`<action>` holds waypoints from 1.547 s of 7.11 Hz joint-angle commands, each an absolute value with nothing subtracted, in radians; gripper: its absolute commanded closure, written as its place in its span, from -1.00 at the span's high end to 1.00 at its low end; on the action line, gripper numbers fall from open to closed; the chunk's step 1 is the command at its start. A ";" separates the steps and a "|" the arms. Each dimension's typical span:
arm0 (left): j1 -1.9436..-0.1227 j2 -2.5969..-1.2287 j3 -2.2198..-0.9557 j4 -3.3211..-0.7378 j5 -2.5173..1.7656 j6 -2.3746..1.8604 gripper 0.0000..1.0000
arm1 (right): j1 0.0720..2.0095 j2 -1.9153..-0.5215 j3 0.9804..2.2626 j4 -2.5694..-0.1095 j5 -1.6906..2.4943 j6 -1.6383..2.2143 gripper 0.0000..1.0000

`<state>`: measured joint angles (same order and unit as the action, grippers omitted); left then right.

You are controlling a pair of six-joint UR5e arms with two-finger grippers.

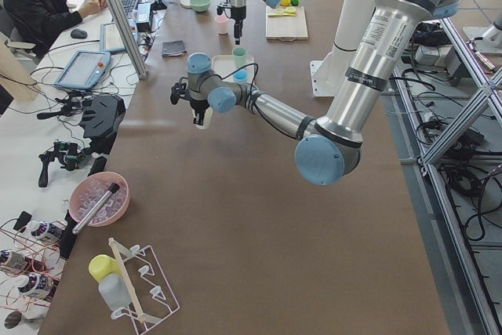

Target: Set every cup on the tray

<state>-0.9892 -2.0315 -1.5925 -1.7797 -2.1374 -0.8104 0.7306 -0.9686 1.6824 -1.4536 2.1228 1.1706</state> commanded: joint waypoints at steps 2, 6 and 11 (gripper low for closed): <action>-0.915 -2.222 -1.518 -1.707 -2.129 -0.995 -1.00 | 0.851 -1.081 1.692 -1.456 2.155 1.015 1.00; -0.773 -2.335 -1.402 -1.758 -2.004 -1.123 -1.00 | 1.038 -1.126 1.567 -1.462 2.218 0.703 1.00; -0.693 -2.370 -1.373 -1.755 -1.983 -1.161 -1.00 | 1.051 -1.152 1.508 -1.448 2.207 0.640 1.00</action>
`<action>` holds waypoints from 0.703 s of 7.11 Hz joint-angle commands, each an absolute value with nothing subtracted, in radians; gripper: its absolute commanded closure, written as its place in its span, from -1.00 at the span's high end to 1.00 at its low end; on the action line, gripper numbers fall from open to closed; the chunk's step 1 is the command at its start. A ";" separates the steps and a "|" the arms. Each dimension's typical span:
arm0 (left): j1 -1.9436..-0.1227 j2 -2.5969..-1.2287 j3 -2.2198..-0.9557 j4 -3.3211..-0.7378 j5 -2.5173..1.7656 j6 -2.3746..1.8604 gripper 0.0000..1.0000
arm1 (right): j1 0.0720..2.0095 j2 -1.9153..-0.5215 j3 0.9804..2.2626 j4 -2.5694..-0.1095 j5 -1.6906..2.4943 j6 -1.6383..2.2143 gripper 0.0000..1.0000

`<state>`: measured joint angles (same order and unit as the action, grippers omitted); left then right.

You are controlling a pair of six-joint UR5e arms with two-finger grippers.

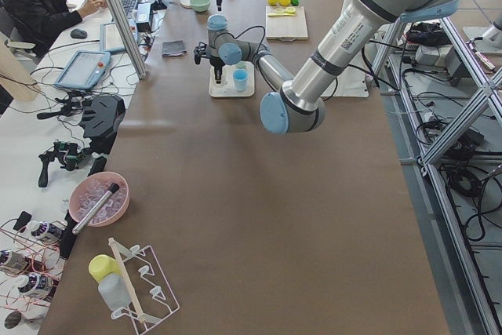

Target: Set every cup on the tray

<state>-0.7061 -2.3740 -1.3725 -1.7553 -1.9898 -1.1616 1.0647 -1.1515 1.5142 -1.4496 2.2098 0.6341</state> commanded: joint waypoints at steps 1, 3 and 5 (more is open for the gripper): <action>-0.681 -2.370 -1.371 -1.753 -1.983 -1.163 -1.00 | 1.040 -1.152 1.508 -1.448 2.204 0.640 1.00; -0.681 -2.370 -1.373 -1.753 -1.983 -1.161 -1.00 | 1.028 -1.140 1.482 -1.447 2.191 0.641 1.00; -0.680 -2.372 -1.373 -1.753 -1.982 -1.158 0.33 | 1.023 -1.140 1.409 -1.351 2.187 0.646 1.00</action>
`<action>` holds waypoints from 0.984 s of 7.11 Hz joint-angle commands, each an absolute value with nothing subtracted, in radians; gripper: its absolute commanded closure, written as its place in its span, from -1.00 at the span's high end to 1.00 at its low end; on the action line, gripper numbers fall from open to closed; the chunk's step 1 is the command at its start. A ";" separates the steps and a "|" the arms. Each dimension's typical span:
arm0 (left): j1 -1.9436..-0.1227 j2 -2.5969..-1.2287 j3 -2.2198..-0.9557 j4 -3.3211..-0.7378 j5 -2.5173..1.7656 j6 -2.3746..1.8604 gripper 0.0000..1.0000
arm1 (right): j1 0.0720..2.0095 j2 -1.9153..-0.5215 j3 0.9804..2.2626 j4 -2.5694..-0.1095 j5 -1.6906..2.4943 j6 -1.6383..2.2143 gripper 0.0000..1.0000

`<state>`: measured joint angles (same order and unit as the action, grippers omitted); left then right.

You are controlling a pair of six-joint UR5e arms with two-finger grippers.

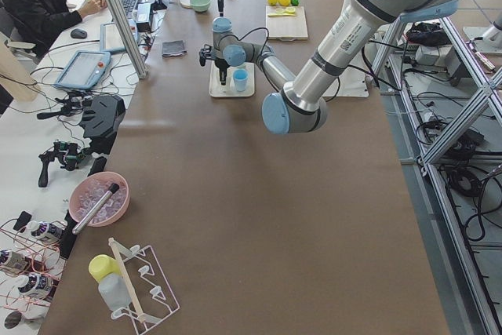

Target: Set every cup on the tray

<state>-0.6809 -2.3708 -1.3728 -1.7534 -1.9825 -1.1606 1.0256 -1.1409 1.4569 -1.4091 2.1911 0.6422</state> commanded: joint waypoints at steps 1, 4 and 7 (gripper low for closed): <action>-0.680 -2.375 -1.374 -1.755 -1.938 -1.157 0.94 | 1.022 -1.140 1.396 -1.327 2.186 0.661 0.99; -0.705 -2.387 -1.406 -1.741 -1.934 -1.157 0.95 | 0.996 -1.154 1.407 -1.310 2.180 0.666 -0.88; -0.761 -2.411 -1.468 -1.649 -1.982 -1.151 0.95 | 0.980 -1.155 1.434 -1.308 2.181 0.666 -1.00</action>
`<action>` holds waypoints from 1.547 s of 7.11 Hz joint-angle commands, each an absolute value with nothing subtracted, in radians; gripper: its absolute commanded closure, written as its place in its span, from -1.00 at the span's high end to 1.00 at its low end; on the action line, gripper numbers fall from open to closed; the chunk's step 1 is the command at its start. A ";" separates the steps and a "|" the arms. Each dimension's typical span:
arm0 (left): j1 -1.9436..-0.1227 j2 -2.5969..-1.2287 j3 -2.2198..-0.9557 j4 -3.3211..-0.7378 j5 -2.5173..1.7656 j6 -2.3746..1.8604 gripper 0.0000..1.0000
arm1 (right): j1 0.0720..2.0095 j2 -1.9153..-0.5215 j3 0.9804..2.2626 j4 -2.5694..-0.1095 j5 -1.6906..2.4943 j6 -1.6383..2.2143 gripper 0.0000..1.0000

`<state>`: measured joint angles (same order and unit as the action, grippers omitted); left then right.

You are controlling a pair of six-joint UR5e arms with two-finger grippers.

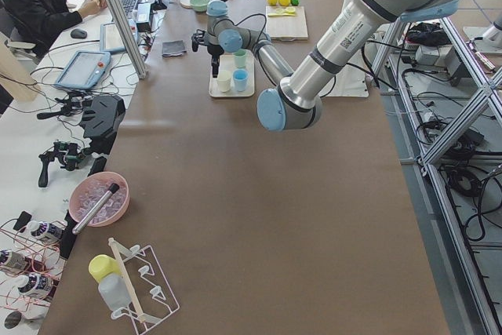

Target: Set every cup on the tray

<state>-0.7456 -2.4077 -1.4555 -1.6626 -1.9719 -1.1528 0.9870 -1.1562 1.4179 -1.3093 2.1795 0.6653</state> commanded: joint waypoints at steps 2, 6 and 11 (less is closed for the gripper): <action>-0.796 -2.408 -1.482 -1.648 -2.012 -1.137 0.95 | 1.017 -1.144 1.482 -1.324 2.239 0.666 -1.00; -0.928 -2.155 -1.739 -1.566 -2.033 -0.788 0.95 | 0.921 -1.008 1.532 -1.325 2.239 0.918 -1.00; -1.100 -1.917 -1.724 -1.802 -1.985 -0.764 0.95 | 0.767 -0.864 1.402 -1.318 2.114 1.002 -1.00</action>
<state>-1.0679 -1.9306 -1.7416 -1.7853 -1.9676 -0.7663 0.7966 -0.8863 1.4420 -1.3229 2.1346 0.9997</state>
